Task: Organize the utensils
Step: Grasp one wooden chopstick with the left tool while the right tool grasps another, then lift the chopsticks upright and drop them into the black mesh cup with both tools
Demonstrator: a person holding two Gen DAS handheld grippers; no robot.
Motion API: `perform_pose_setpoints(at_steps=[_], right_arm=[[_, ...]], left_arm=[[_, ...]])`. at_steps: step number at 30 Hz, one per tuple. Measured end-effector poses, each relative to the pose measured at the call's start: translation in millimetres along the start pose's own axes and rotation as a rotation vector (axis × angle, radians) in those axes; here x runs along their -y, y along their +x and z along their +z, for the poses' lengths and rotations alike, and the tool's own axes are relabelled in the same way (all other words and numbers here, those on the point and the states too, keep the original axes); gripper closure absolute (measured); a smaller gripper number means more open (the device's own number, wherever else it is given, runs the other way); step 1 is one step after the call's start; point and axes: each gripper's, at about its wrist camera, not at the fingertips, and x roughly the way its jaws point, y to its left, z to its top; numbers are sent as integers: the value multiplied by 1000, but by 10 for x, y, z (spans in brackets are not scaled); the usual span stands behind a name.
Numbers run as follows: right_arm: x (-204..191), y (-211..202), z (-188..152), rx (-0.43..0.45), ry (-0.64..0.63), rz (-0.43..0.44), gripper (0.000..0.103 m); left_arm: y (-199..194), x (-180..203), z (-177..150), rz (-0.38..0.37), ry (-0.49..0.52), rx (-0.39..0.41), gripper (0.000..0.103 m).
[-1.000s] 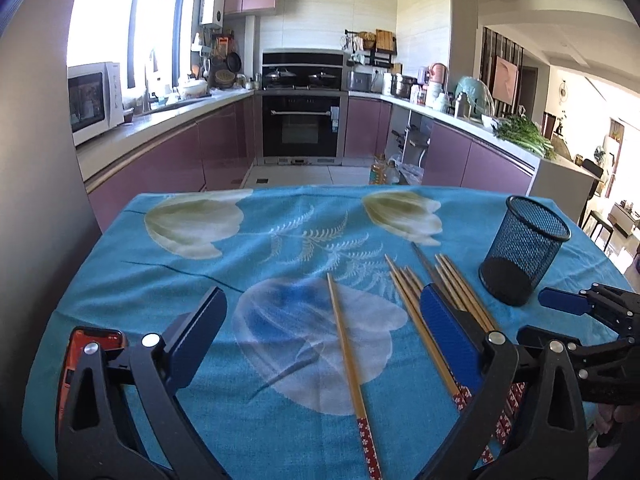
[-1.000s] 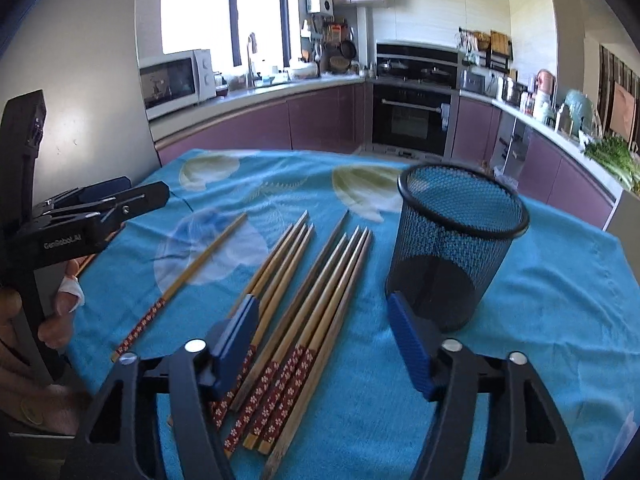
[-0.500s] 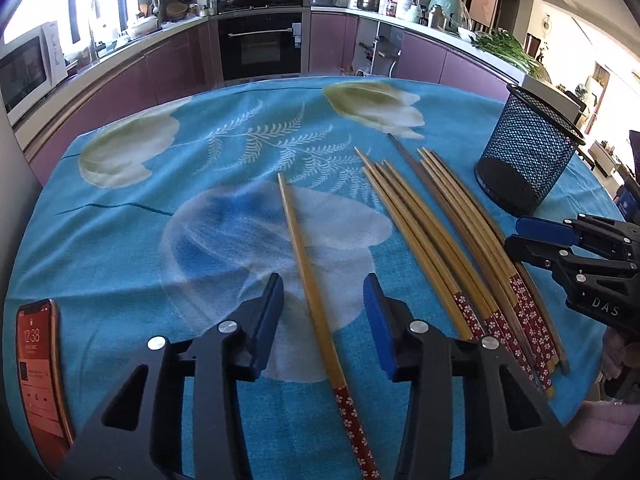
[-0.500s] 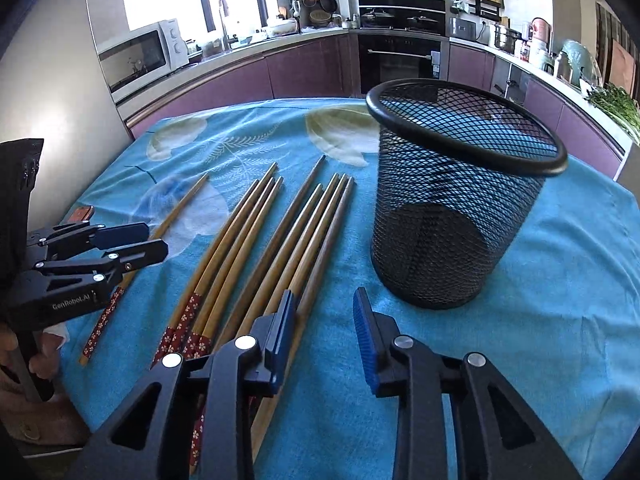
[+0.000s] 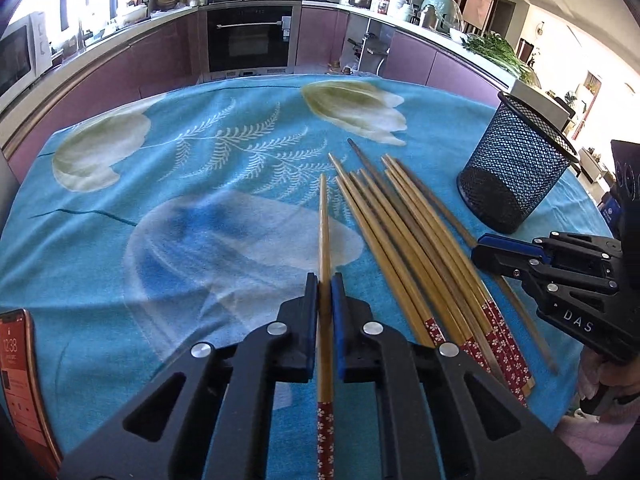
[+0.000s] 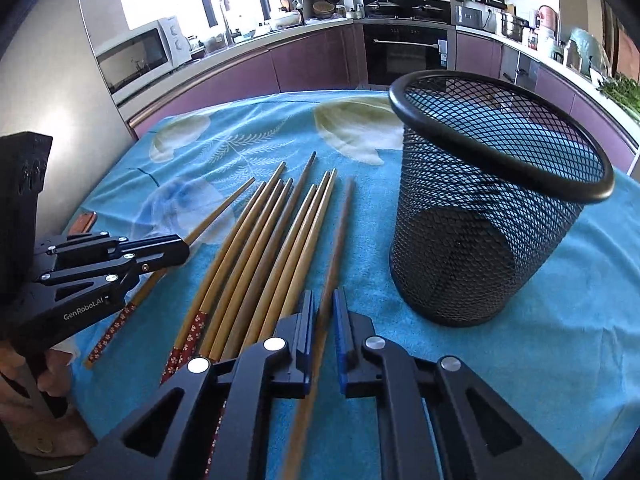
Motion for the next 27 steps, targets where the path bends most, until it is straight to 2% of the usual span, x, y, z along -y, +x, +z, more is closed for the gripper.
perform_pose_setpoints(at_steps=[7,13,19,27], right_arm=[[26,-281,-18,73,2,66,97],[69,-655,40,175,-11,114,97],[147,-979,162,282,-10,137,97],[258,-1295,463,398,-28,154,97]], left_arm=[[-229,23,74,-71,-8,47,95],[-607,78,248,-199,-11,137,96],[-982,187,478,-311,-2,233,96],[-1312,340,917,-395,6,337,96]])
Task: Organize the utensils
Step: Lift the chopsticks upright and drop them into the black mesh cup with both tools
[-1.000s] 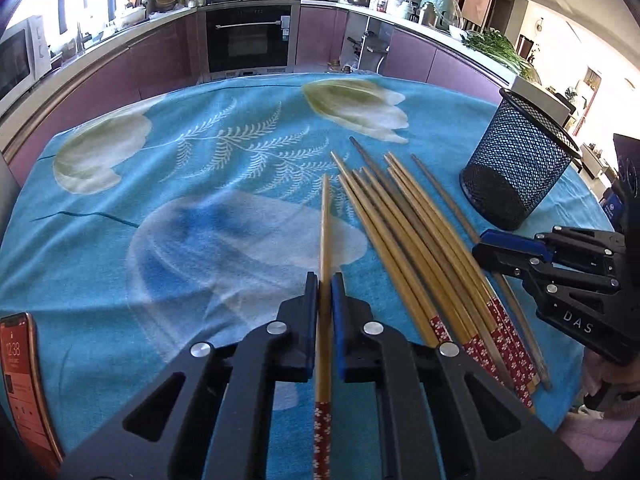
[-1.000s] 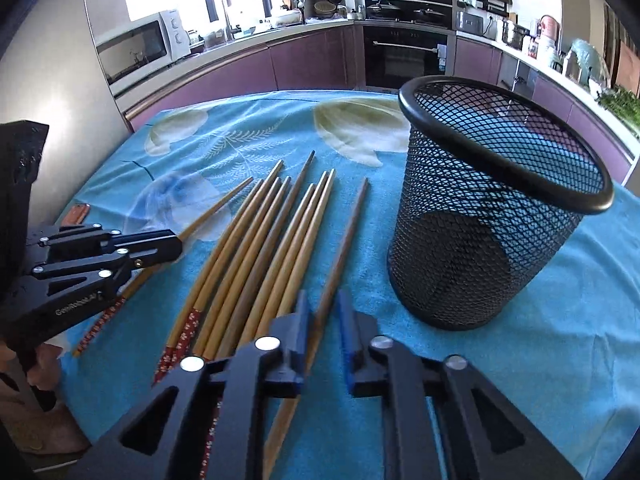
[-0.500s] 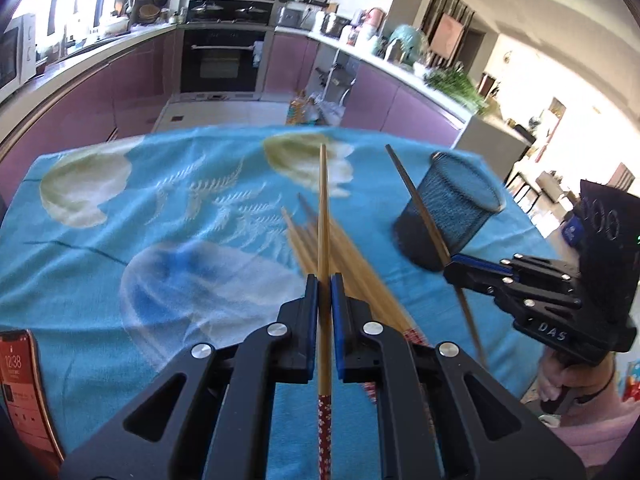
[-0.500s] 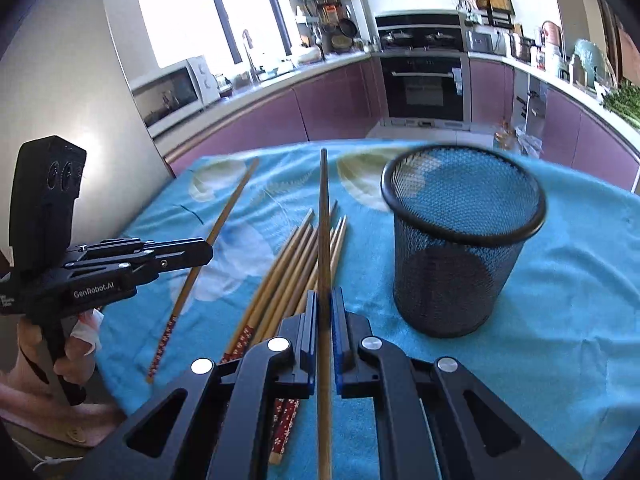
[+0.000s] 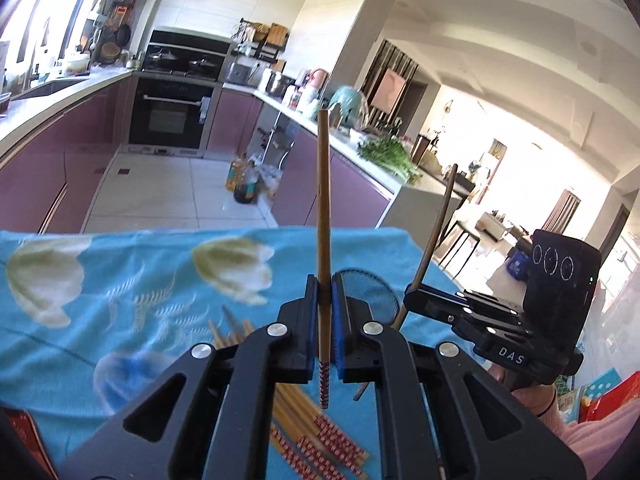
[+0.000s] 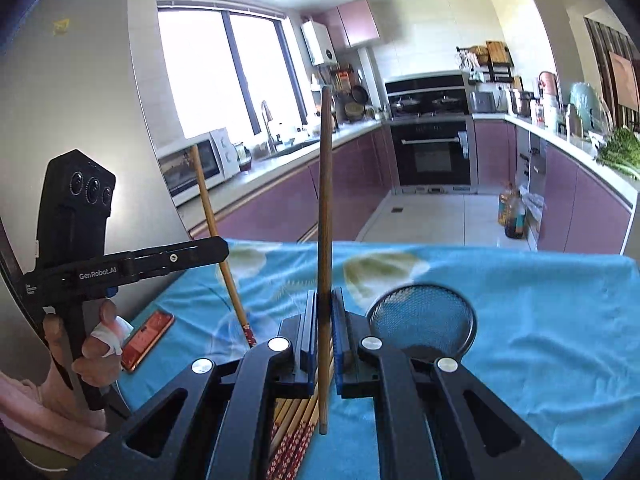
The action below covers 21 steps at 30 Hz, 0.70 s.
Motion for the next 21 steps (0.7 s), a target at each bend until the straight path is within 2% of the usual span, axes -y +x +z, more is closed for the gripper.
perform_pose_setpoints(at_steps=[8,13,17,21], right_arm=[[150,-197,369,88,-45,-46,97],[334,-193,500,127,-54,-104,97],[505,8,470,78,-46,-146,97],[624,255,337,-19,-19,-143,97]], left_arm=[[163,319,509,-38,51,55,96],[408,535,652,-25,107,56,96],[679,660,639,-14,143,12,96],[999,723,482,-14,178,-87,96]])
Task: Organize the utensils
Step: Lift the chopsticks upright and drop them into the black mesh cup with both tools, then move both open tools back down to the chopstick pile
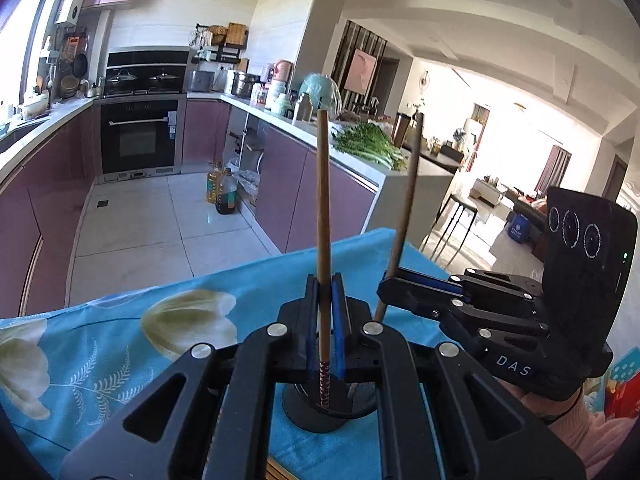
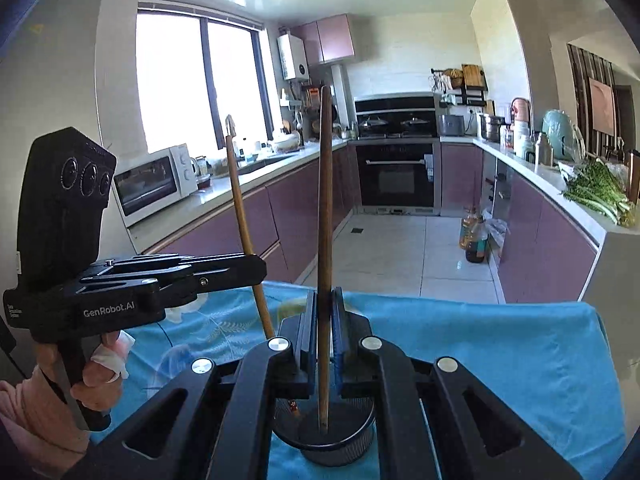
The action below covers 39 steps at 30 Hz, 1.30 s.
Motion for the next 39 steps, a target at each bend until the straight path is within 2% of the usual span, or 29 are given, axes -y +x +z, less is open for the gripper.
perform_pose_setpoints(at_steps=[7,12,18,24,27,30,33,39], right_arm=[[47,312,-175,-140,10,0,97],[39,367,-198,-153,32,-7,97],[47,380,-269,-144,77,-21,93],[10,183,-300,-82,65,-39,78],[-153,-3,-313,-40,7,-6,71],[-347,-154,-369,-32,-47,75,66],[-550,-160,-513,-77,-92,144,66],[-671,175,-887,-245,-64,181,66]], left_arm=[[499,-30,-273,34,32,-129,95],[616,-156,-394,42,23,-153,92],[454,-231,-422,63,0,-109,80],[60,-325,-515,137,-11,-29,70],[-156,-394,-625,176,-8,-13,64],[-325,-494,-787,215,-21,-22,60],[-407,-637,-980,241,-47,-61,60],[-333,-841,-1434,261,-86,-176,60]])
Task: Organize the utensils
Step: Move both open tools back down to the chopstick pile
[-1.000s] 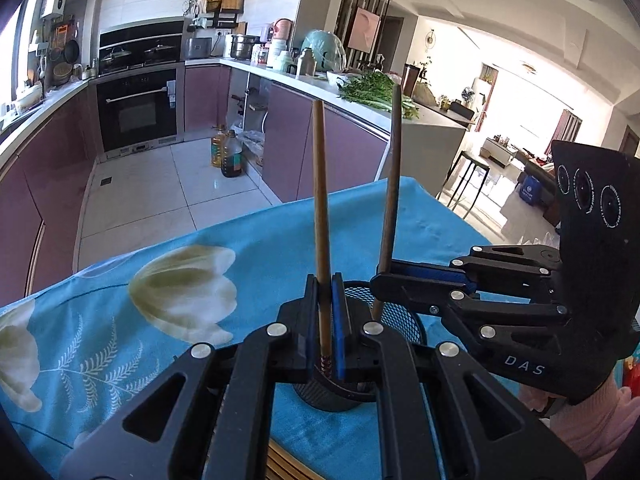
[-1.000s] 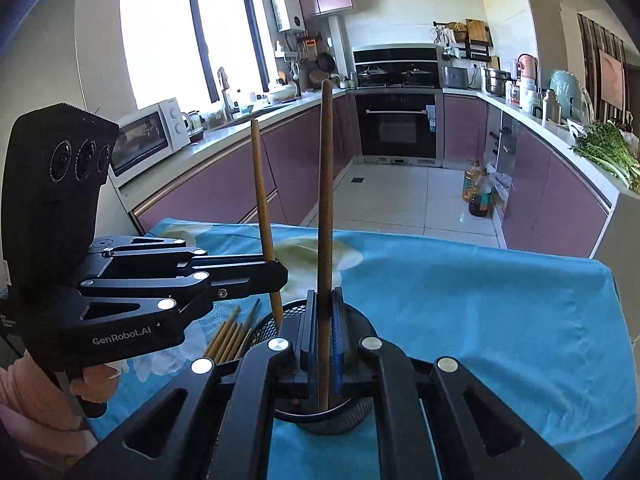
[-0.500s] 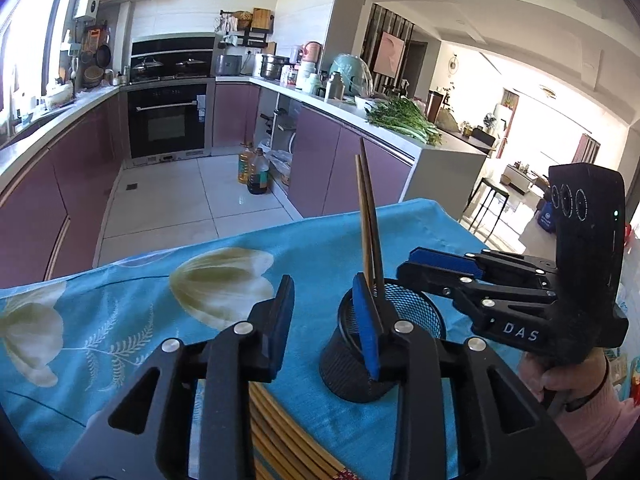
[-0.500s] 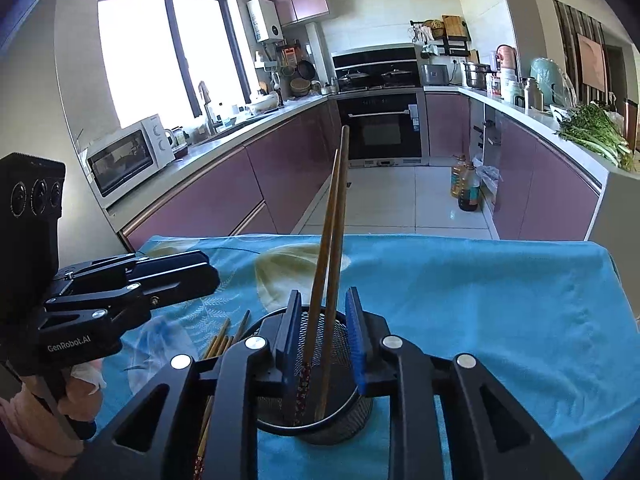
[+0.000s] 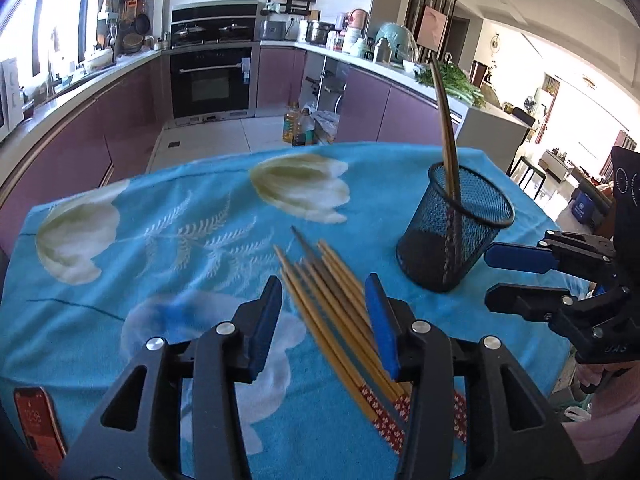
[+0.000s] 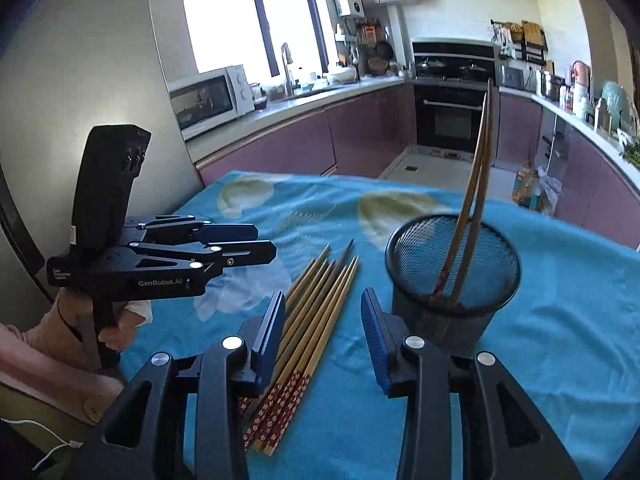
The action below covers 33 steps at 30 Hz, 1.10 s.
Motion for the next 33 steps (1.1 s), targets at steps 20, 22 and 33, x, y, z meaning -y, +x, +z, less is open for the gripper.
perform_pose_setpoints(at_steps=[20,22,33], right_arm=[[25,534,-286,-145,84,-49,77],[23,532,-291,-146,82,-54,77],[-8,530,-266,-155,47,-123,77]], left_arm=[[357,1,-418,-9,-3,-152,66],[369,-1,-417,-10,-1,-155,65],[389,-11,-394,0,17,-179,74]])
